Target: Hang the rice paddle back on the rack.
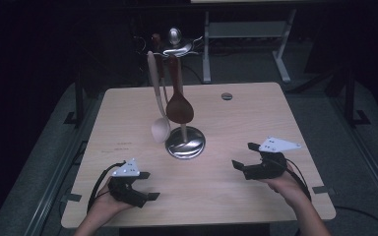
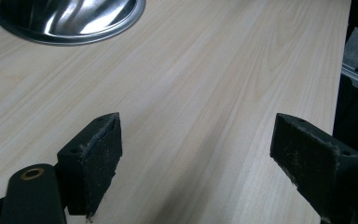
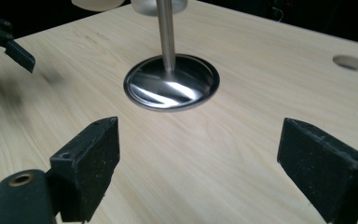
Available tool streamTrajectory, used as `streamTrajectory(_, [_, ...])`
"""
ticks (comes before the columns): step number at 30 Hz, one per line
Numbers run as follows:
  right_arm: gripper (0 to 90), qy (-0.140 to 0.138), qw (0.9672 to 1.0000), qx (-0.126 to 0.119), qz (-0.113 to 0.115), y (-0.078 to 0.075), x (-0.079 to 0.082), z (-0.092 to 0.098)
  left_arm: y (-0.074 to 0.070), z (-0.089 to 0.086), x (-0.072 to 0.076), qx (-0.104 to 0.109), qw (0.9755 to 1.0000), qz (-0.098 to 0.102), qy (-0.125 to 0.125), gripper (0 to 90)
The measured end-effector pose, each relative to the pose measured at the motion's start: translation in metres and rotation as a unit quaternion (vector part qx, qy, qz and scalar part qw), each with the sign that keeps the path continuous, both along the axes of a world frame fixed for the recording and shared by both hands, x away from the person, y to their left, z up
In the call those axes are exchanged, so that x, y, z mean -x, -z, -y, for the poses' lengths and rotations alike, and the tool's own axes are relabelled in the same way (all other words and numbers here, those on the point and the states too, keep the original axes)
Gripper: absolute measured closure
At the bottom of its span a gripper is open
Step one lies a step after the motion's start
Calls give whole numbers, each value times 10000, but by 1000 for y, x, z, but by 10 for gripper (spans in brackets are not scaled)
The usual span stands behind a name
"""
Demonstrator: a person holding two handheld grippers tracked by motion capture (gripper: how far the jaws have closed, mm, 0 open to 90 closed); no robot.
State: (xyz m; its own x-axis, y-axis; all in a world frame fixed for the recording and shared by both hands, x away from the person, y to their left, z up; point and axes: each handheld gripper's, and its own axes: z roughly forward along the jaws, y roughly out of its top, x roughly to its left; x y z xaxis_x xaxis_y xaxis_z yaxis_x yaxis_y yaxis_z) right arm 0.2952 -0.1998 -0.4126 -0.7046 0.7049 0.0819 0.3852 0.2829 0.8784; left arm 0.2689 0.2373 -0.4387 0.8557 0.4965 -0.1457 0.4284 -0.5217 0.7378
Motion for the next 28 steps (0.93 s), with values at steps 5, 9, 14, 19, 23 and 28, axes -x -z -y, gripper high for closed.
streamTrajectory(5, [128, 173, 9998, 59, -95, 13, 6, 7, 2, -2, -1, 10, 10000, 41, -71, 164])
streamTrajectory(9, [129, 245, 9995, 129, -174, 23, 13, 12, 5, -2, -2, 7, 9999, 35, -155, 166])
streamTrajectory(14, [129, 367, 9990, 117, -244, 35, 23, 20, 7, -5, -4, -15, 9997, 99, -206, 166])
streamTrajectory(19, [129, 390, 9986, 281, -242, 39, 23, 26, 9, -6, -5, -61, 9997, 117, -225, 166])
streamTrajectory(23, [130, 413, 9986, 214, -253, 39, 22, 28, 9, -6, -5, -60, 9996, 125, -230, 166])
streamTrajectory(28, [129, 419, 9986, 192, -255, 39, 21, 28, 9, -6, -6, -66, 9996, 144, -237, 166])
